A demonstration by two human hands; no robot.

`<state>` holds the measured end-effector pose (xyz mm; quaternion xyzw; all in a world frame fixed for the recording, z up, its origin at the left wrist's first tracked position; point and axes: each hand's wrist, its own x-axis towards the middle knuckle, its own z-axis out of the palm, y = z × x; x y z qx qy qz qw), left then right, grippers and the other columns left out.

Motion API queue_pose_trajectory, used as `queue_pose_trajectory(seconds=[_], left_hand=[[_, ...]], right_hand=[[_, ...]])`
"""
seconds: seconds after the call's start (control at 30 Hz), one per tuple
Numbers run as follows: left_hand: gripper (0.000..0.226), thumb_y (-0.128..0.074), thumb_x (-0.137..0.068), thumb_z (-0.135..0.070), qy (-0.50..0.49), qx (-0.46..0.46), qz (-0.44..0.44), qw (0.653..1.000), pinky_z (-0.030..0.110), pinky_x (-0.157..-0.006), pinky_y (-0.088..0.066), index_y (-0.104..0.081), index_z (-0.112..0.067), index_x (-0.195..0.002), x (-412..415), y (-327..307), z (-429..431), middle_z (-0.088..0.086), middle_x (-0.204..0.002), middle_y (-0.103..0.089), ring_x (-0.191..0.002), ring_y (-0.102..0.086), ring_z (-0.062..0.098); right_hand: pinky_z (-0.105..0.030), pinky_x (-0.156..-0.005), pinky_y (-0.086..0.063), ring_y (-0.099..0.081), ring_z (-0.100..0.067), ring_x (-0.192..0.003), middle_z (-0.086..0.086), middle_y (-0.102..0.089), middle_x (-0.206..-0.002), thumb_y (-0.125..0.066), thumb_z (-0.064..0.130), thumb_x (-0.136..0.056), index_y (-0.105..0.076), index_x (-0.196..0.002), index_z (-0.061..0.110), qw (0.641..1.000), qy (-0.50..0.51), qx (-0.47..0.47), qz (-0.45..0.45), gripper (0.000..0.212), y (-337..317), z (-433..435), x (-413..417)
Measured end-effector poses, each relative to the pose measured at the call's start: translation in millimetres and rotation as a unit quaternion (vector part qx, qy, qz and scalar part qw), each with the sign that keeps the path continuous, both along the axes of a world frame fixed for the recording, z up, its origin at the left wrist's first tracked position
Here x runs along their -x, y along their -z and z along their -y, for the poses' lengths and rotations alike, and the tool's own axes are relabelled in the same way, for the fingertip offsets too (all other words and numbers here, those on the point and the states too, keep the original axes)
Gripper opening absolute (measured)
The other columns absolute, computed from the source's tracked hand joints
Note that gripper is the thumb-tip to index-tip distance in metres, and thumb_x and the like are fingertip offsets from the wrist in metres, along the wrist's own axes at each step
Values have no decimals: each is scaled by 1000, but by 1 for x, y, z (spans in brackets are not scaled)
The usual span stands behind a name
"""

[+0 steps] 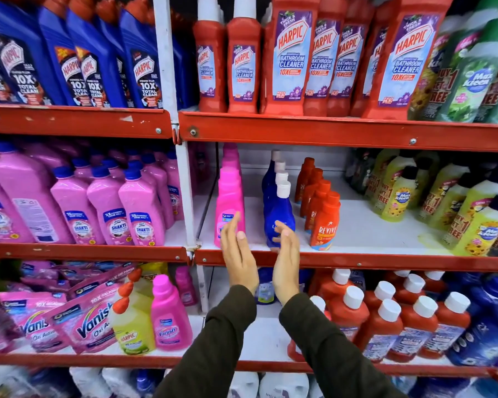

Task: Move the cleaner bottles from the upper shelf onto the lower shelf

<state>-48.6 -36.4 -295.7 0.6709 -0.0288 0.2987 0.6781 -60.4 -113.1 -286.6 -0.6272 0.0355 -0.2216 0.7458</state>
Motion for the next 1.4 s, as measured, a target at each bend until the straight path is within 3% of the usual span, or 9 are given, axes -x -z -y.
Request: queue_pose_trajectory(seconds=[0.17,0.27,0.37,0.53,0.7,0.93,1.07,1.23,1.4], left_hand=[[63,-29,-106,-56,9,103,-98,990,39,-120,-35,-30,-23,-160,-33,-7,-43,2,-166,-28,-148,-34,15],[99,-35,-84,-91,113,142,-211,961,50,-122,-36,-45,-21,-152,-78,17,-68,6,-153,-53,-140,-50,20],[54,-26,-107,-57,163,142,-229,949,45,-110,-49,-64,-20,-119,-70,0,-69,7,-115,-72,-112,-67,22],[46,-24,-111,-45,192,147,-224,944,28,-84,-54,-57,-15,-124,-53,-13,-69,3,-104,-69,-98,-66,15],[54,-27,-110,-47,189,133,-227,946,44,-109,-50,-56,-10,-136,-52,-14,-70,16,-124,-66,-118,-64,27],[58,-29,-109,-50,166,122,-212,955,50,-113,-47,-48,-9,-146,-54,-11,-68,20,-136,-61,-125,-62,30],[89,-35,-93,-78,123,53,-204,970,54,-122,-34,-27,-22,-161,-49,-10,-62,13,-163,-37,-147,-41,28],[50,-33,-109,-37,-37,-121,14,992,42,-122,-35,-36,-18,-155,-21,-39,-48,6,-157,-39,-145,-38,17],[47,-40,-105,-22,-93,-241,219,941,39,-127,-23,-45,-10,-150,-11,-117,-31,6,-155,-47,-149,-36,18]], right_hand=[[-31,-120,-30,-36,-12,-146,5,-38,-158,-25,44,-107,-35,-153,21,987,-136,7,-81,52,-14,-35,-8],[-10,-88,-44,-55,6,-107,18,-55,-120,-22,43,-107,-40,-141,24,976,-190,-11,-104,43,-21,-43,-14],[-11,-80,-45,-58,6,-96,20,-59,-105,-24,46,-106,-46,-124,31,973,-199,-16,-117,33,-21,-49,-17],[-18,-90,-44,-60,4,-100,17,-62,-108,-26,48,-105,-47,-123,33,975,-188,1,-115,32,-14,-50,-25],[-22,-95,-43,-59,3,-101,21,-59,-107,-28,49,-105,-44,-125,34,974,-193,8,-117,30,-12,-49,-26],[-25,-99,-42,-58,0,-106,10,-59,-122,-31,47,-105,-44,-134,30,972,-198,16,-125,36,-14,-46,-22],[2,-85,-36,-38,4,-125,2,-32,-159,-34,41,-106,-26,-157,21,978,-155,91,-103,55,-21,-46,-13],[3,-90,-36,-44,23,-114,4,-47,-140,-44,24,-106,-47,-144,18,972,-40,203,108,39,-62,-27,2],[-37,-95,-47,-55,-14,-106,-6,-56,-117,-51,9,-100,-60,-120,7,914,94,213,332,22,-173,11,27]])
